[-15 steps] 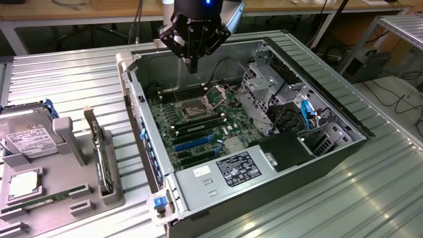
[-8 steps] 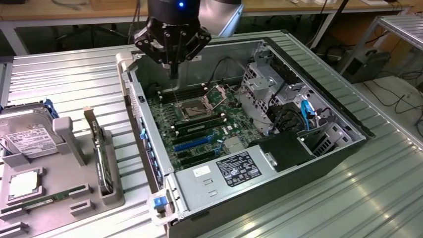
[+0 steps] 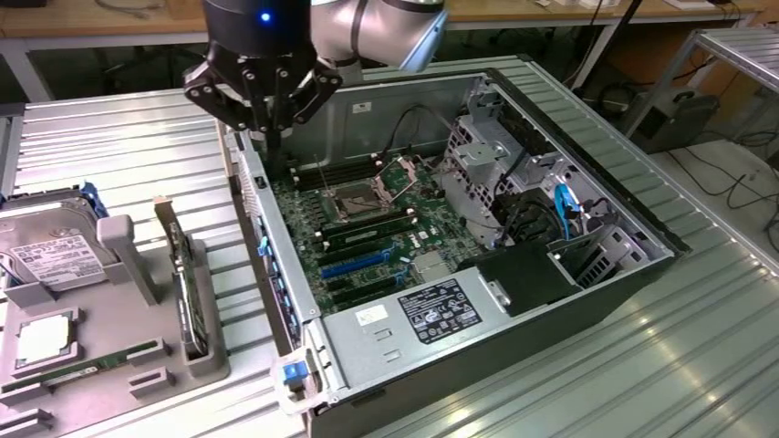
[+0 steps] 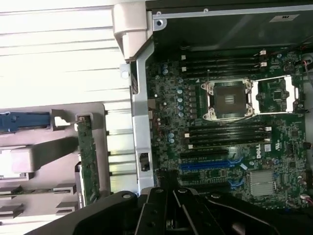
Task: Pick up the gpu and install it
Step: 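Reach for the gpu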
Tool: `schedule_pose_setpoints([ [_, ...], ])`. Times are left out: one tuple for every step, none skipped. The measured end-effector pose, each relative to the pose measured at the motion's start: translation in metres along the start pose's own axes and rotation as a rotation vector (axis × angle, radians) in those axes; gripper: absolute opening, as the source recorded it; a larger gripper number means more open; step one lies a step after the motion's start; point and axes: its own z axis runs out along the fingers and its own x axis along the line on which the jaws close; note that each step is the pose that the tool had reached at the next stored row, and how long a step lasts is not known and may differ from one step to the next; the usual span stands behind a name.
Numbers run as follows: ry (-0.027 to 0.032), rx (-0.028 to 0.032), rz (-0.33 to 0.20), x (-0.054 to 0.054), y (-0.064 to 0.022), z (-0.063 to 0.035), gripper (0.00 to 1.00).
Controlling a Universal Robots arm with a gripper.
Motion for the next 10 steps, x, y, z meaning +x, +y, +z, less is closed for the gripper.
schedule_pose_setpoints([
  [0.0, 0.0, 0.0, 0.006, -0.0017, -0.0002, 0.11],
  [0.0001, 0.0001, 0.0, 0.013, -0.0034, -0.0006, 0.11],
  [0.0001, 0.0001, 0.0, 0.017, -0.0045, -0.0007, 0.11],
  [-0.0001, 0.0, 0.0, 0.024, -0.006, -0.0009, 0.11],
  [0.0001, 0.0005, 0.0, 0.031, -0.0075, -0.0012, 0.11],
  [0.0001, 0.0008, 0.0, 0.035, -0.0083, -0.0012, 0.11],
  [0.0, 0.0017, 0.0, 0.041, -0.0095, -0.0011, 0.11],
  [-0.0002, 0.0029, 0.0, 0.047, -0.0106, -0.001, 0.11],
  [-0.0001, 0.0042, 0.0, 0.052, -0.0115, -0.0009, 0.11],
  [-0.0003, 0.0053, 0.0, 0.057, -0.0125, -0.0006, 0.11],
])
